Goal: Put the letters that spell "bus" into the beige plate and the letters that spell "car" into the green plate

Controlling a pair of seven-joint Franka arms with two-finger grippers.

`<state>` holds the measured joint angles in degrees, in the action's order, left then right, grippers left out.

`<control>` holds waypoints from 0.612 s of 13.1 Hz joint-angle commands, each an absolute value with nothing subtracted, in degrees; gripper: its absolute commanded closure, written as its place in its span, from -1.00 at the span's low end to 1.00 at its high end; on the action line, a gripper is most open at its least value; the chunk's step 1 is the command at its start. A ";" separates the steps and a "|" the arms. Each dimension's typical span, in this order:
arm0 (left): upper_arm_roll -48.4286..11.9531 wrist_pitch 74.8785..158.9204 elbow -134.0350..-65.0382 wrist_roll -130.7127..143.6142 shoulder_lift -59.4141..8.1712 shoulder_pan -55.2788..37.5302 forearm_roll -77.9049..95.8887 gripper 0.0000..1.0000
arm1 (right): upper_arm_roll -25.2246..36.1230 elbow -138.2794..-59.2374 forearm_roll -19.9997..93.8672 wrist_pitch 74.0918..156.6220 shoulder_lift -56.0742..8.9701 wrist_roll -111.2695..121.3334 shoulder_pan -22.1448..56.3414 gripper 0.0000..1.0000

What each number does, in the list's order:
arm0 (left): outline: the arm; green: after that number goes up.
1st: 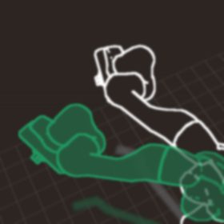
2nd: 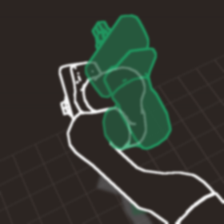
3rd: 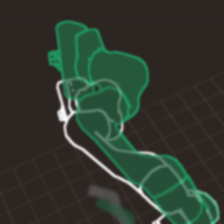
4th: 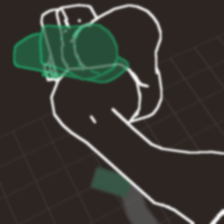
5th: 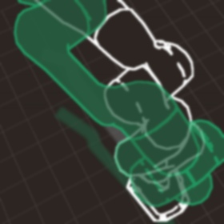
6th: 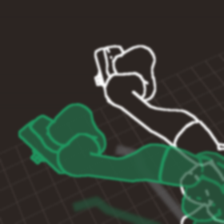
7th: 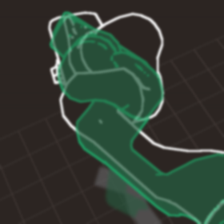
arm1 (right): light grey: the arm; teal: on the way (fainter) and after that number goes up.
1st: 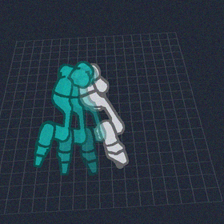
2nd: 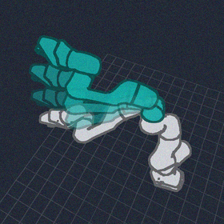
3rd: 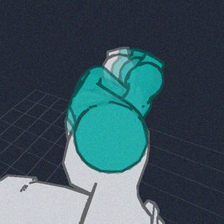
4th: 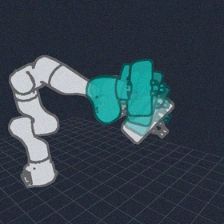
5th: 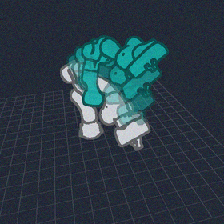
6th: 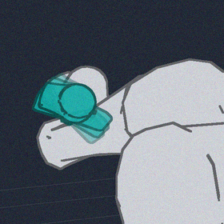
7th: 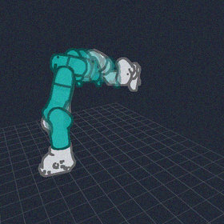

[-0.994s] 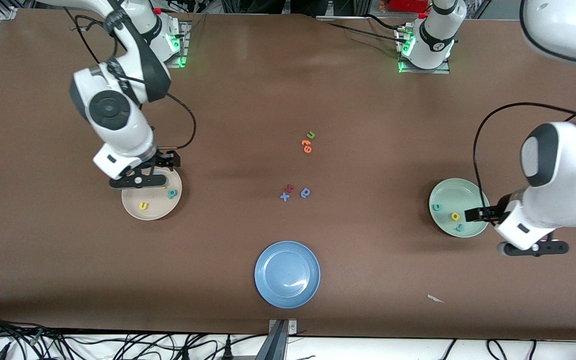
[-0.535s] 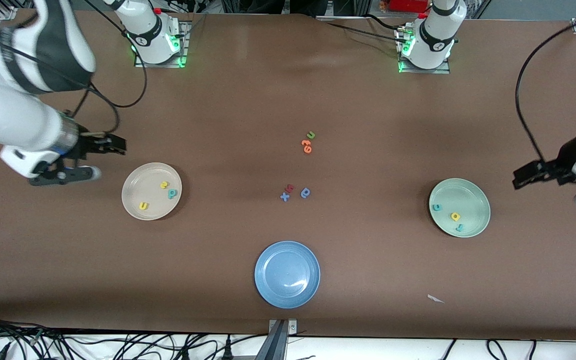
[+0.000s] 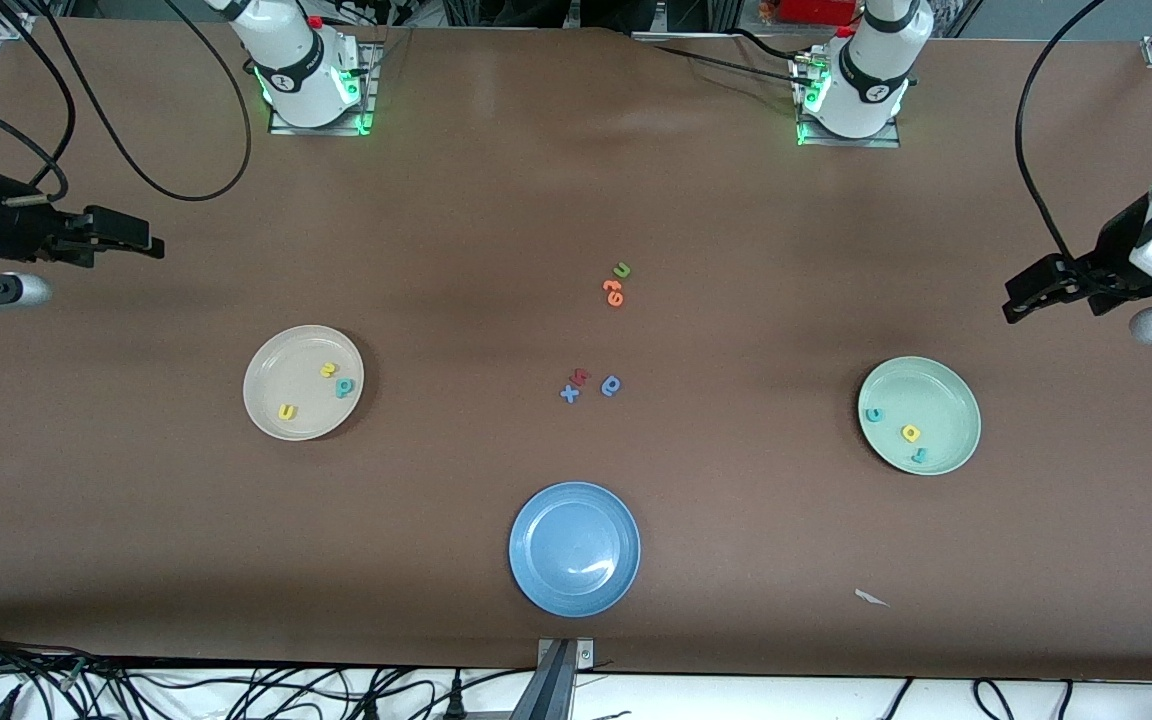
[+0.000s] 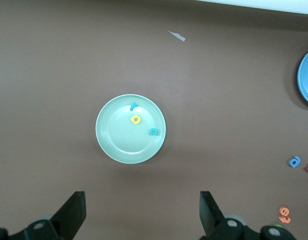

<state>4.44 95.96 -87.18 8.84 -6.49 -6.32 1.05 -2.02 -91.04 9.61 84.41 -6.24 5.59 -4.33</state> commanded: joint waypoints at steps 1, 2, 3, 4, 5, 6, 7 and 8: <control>4.04 96.50 -90.26 10.19 -3.78 -5.80 2.37 -1.00 | -1.49 -90.97 11.16 82.88 -5.36 2.29 -3.25 -1.00; 4.04 96.59 -90.26 10.20 -3.78 -5.71 2.37 -1.00 | -1.58 -91.05 9.94 83.58 -4.32 2.29 -3.16 -1.00; 4.13 96.59 -90.26 10.20 -3.78 -5.54 2.37 -1.00 | -1.58 -90.97 7.15 84.45 -3.44 2.81 -2.64 -1.00; 4.13 96.50 -90.18 9.85 -3.69 -5.36 2.29 -1.00 | -1.58 -91.14 3.38 85.25 -2.21 2.81 -1.07 -1.00; 4.13 95.81 -90.18 9.76 -3.78 -5.36 2.29 -1.00 | -1.50 -91.23 1.51 85.34 -1.50 2.64 -0.36 -1.00; 4.13 94.93 -89.91 9.67 -4.13 -5.36 2.29 -1.00 | -0.28 -91.40 1.15 85.25 -0.54 2.55 1.48 -1.00; 4.22 93.96 -89.39 9.58 -4.57 -5.10 2.29 -1.00 | 2.87 -91.58 1.14 84.91 -0.35 2.37 4.19 -1.00; 4.22 93.78 -88.95 9.49 -5.44 -5.10 2.20 -1.00 | 3.51 -91.58 1.14 84.73 -0.35 2.29 4.65 -1.00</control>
